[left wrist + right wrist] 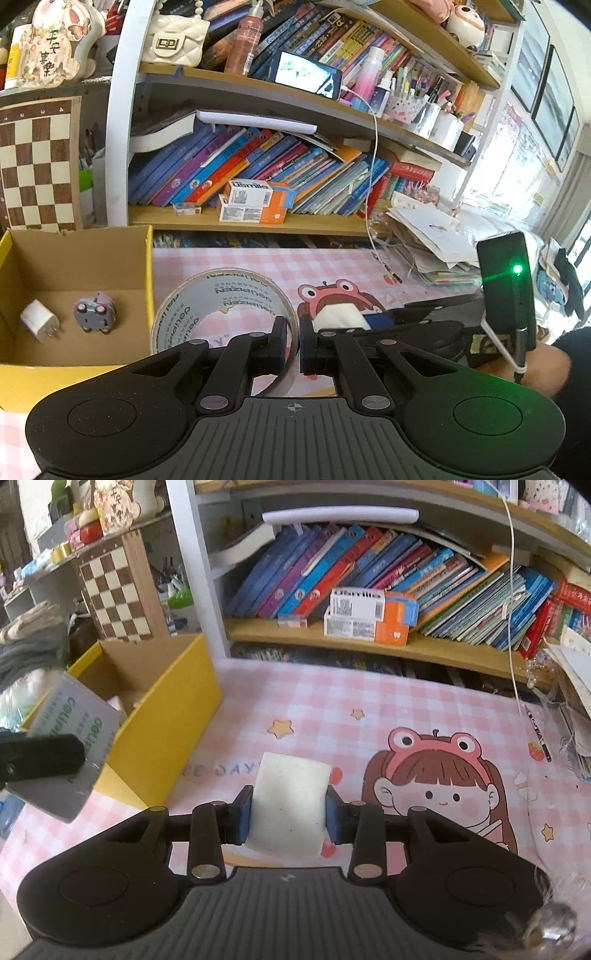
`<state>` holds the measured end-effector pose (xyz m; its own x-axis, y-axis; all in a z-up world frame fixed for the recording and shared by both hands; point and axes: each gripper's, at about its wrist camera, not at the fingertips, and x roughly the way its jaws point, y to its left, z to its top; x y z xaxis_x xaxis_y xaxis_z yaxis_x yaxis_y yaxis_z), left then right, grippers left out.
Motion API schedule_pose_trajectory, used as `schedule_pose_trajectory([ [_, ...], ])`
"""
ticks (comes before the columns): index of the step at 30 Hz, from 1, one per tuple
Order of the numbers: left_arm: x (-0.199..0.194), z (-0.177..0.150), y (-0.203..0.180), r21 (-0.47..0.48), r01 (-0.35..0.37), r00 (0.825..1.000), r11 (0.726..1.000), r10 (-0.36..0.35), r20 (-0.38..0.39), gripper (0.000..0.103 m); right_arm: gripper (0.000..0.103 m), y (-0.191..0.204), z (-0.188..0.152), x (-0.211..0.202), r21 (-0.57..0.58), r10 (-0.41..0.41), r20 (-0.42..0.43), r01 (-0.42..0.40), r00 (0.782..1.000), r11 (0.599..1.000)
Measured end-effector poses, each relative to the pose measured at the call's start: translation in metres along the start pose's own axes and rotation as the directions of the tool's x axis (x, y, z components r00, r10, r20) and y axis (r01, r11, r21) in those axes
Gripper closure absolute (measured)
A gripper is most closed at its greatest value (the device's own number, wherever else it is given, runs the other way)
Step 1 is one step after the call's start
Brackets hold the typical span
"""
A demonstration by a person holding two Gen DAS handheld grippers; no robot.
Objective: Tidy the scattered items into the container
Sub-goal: 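Carry tape roll in left tool and white block in right tool toward yellow box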
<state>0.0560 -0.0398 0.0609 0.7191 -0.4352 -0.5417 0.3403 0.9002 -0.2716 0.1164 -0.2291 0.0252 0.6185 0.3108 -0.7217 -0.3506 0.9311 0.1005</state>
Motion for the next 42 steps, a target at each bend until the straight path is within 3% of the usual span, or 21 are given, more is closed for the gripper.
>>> schedule_pose_trajectory([
  [13,-0.027,0.003,0.045,0.016,0.034,0.999,0.999,-0.035,0.022,0.098,0.067,0.053,0.01,-0.007,0.007,-0.016,0.055,0.016,0.998,1.0],
  [28,-0.051,0.009,0.107,0.007,0.019,0.998,1.0,-0.019,0.065,0.098,0.067,0.117,0.033,-0.004,-0.037,-0.015,0.093,0.018,0.996,0.999],
  [36,-0.041,0.021,0.144,0.003,-0.035,0.997,0.999,0.035,0.066,0.098,0.067,0.134,0.045,-0.002,-0.061,-0.014,0.106,0.02,0.994,0.998],
  [42,-0.012,0.028,0.165,0.071,-0.073,0.997,0.995,0.074,-0.007,0.098,0.067,0.139,0.051,0.006,-0.08,0.005,0.103,0.004,0.995,0.997],
])
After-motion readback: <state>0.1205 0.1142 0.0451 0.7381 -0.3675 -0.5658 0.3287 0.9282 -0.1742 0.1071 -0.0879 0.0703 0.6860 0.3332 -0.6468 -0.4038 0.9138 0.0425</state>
